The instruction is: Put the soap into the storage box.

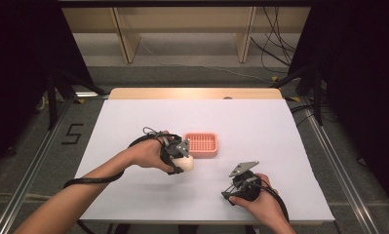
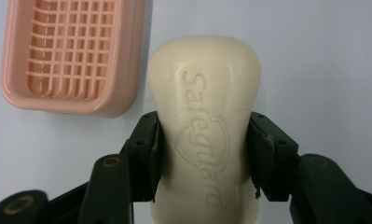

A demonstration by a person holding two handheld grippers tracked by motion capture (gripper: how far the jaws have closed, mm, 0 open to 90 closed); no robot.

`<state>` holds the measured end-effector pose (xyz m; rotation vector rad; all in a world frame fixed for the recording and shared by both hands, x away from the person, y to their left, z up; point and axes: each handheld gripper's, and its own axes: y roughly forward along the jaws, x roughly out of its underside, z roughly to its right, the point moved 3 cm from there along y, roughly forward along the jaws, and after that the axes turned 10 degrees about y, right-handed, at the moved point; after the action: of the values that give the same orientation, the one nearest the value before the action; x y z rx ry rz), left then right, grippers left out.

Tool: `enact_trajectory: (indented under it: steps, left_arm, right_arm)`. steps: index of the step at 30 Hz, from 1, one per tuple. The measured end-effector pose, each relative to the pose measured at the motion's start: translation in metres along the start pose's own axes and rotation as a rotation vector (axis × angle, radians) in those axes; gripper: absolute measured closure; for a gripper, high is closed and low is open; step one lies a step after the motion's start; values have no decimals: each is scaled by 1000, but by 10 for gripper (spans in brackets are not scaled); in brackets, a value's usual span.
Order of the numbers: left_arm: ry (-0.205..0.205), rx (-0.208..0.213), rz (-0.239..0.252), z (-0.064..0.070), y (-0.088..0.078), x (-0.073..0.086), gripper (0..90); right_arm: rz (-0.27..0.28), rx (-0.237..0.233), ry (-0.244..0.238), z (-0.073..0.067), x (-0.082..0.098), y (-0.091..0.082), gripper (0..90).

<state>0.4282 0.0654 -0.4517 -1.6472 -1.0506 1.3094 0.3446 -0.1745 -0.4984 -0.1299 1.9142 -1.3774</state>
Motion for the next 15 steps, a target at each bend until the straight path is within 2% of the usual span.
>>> enact_trajectory:
  steps: [2,3,9,10,12,14,15]
  left_arm:
    - [5,-10,4,-2,0,0,493]
    - [-12,-6,12,-1,0,0,493]
    - [-2,-18,13,-6,-2,1,493]
    - [-27,-29,37,-5,0,0,493]
    - [-6,-31,18,-9,-2,1,493]
    - [-19,-40,36,-9,-1,1,493]
    - [-7,-39,25,-10,-1,1,493]
  right_arm:
    - [4,-3,-4,1,0,1,357]
    - [4,-3,-4,1,0,1,357]
    - [8,-5,-18,2,0,1,357]
    - [8,-5,-17,1,0,1,357]
    - [6,-3,-14,1,0,1,357]
    - [7,-7,-18,2,0,1,356]
    - [7,-6,-18,2,0,1,356]
